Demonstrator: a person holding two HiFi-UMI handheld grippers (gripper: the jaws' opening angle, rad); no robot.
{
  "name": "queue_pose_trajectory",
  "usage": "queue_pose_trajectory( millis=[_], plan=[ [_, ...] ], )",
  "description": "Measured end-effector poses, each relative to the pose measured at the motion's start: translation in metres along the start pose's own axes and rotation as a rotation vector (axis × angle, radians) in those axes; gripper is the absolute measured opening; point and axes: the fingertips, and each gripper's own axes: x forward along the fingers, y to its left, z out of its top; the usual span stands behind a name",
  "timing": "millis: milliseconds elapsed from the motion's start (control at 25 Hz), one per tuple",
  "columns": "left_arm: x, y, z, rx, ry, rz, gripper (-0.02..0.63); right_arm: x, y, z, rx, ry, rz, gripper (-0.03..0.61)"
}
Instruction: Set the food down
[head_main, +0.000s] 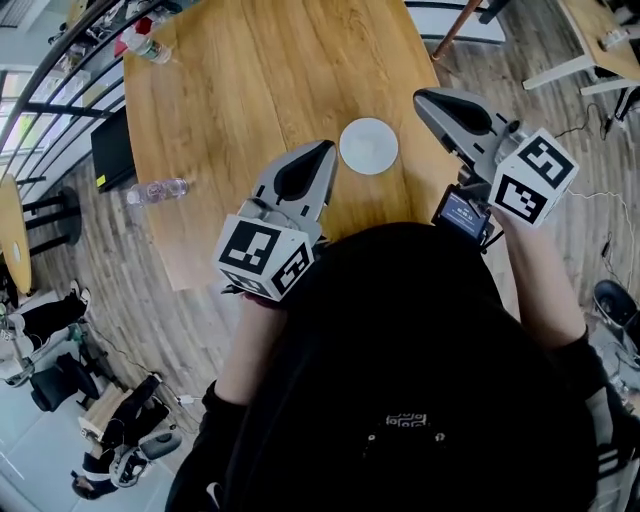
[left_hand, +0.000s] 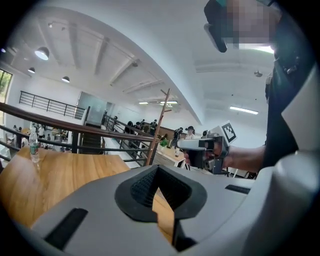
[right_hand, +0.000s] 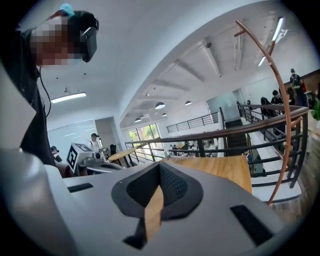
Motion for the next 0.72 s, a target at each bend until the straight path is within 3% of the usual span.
queue_pose_trajectory(
  millis=[160,720],
  plan=[
    [-0.001,-0.007,0.011,0.029,-0.024,-0.018,-0.002,-0.016,0.017,0.015,-0.027,-0.029,-0.007,0.017],
    [-0.002,-0.026,-0.004,0.031,0.000,-0.054,-0.002,-0.029,0.024,-0.005,-0.025,-0.007,-0.022,0.017]
  ],
)
